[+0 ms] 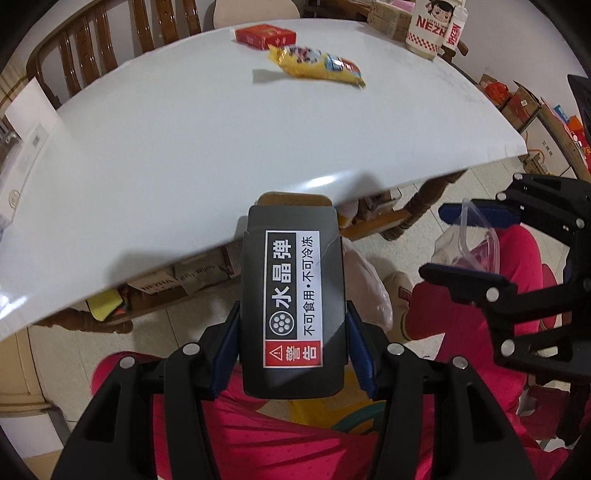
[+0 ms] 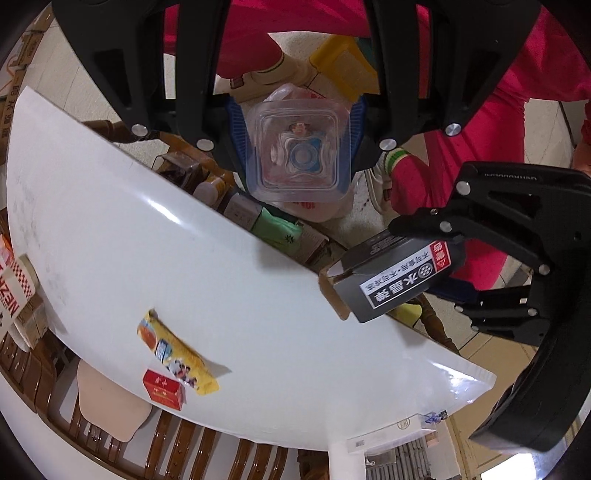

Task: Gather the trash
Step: 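Carry the black box and clear container down into the bag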

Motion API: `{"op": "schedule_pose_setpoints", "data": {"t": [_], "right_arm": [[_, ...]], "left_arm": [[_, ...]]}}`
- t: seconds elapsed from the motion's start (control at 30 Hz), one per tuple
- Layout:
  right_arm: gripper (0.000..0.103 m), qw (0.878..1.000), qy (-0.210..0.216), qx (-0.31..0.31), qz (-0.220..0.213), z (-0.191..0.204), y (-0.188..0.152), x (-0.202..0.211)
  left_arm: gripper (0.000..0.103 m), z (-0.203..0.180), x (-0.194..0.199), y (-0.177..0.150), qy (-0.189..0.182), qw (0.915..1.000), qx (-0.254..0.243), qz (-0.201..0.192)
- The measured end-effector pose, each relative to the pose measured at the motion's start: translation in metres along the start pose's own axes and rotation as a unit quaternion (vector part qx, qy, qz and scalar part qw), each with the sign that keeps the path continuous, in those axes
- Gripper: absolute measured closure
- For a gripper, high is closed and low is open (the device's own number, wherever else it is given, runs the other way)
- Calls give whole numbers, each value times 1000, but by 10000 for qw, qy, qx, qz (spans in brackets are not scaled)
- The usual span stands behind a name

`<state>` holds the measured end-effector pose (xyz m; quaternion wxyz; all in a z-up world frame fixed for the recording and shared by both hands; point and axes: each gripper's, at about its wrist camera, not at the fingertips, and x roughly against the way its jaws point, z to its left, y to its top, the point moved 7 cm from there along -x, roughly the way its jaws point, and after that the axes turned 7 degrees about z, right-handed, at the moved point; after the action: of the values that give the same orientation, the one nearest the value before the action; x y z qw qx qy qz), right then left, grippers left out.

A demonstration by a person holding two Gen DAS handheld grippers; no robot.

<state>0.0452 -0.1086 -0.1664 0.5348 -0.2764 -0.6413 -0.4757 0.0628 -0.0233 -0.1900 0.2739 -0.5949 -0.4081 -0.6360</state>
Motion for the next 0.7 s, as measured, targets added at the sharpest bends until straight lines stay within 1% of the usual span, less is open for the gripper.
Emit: {"op": "schedule_pose_setpoints", "data": {"t": [0.1,0.2,0.3,0.5,0.7], "right_arm": [[59,10000,0,-15,44,2,-7,-6],[59,9999,64,-58,104,4,-13,-13],[59,9998,104,-106,163,5,-18,-20],[59,9992,176,-240,278,4,-27,-34],[59,9982,187,-362,435,-2,-31,-54]], "left_arm": [[52,-4,-8,-7,58,10000,-46,53],[52,-7,-17,-15,-14,9999,-47,152],[52,-7,-25,-21,-2,9998,-35,217],[52,-11,-32,-27,-163,9994,-44,297],[52,-10,-50,-32,-277,9986,-17,455]]}}
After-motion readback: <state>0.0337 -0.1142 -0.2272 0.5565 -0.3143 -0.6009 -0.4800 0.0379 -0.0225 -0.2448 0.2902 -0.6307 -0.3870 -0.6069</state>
